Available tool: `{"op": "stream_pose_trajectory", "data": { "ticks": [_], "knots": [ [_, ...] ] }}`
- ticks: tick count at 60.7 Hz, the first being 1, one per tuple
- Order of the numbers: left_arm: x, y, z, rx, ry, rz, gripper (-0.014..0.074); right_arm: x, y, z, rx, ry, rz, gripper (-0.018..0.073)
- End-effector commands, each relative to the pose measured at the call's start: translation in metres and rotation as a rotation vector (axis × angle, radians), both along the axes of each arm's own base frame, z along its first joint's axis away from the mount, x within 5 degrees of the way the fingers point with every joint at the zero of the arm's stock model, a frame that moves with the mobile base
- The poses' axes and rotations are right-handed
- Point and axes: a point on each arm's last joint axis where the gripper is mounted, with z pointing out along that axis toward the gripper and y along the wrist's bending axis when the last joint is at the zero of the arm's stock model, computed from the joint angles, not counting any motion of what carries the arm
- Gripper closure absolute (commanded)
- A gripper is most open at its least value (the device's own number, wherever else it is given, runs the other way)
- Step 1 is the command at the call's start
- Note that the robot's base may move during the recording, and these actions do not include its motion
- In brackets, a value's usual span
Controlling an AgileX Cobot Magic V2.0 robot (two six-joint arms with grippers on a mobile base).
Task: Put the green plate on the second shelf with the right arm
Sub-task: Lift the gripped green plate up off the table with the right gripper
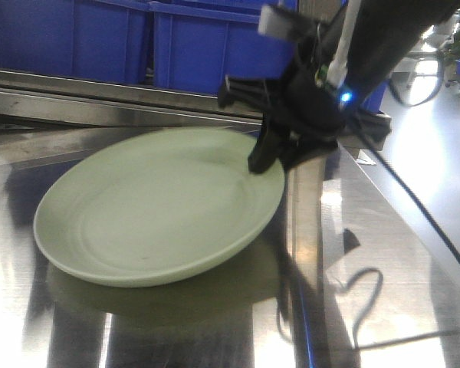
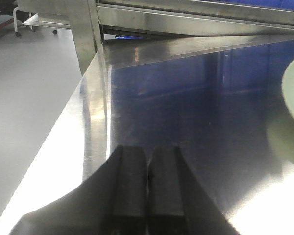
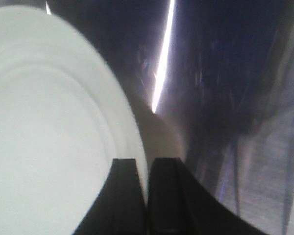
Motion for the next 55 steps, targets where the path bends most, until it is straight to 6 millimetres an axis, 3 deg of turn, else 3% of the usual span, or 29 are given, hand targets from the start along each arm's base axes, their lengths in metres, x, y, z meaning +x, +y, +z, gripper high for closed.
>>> {"op": "stream_pose_trajectory", "data": {
  "ticks": [1, 15, 27, 39, 55],
  "knots": [
    [0.001, 0.0, -0.005, -0.004, -0.062, 0.0, 0.0472, -0.002, -0.007, 0.054, 0.097, -0.207, -0.034, 0.0503],
    [0.001, 0.0, -0.005, -0.004, -0.062, 0.0, 0.0472, -0.022, -0.036, 0.111, 0.156, -0.386, -0.072, 0.0503],
    [0.001, 0.0, -0.005, -0.004, -0.062, 0.0, 0.0472, -0.047, -0.083, 0.14, 0.17, -0.518, -0.174, 0.0503],
    [0.001, 0.0, -0.005, -0.004, -0.062, 0.0, 0.0472, -0.088, -0.13, 0.138, 0.157, -0.626, -0.302, 0.0503],
    [0.001, 0.0, -0.005, -0.004, -0.062, 0.0, 0.0472, -0.149, -0.165, 0.103, 0.126, -0.681, -0.413, 0.0503]
  ]
}}
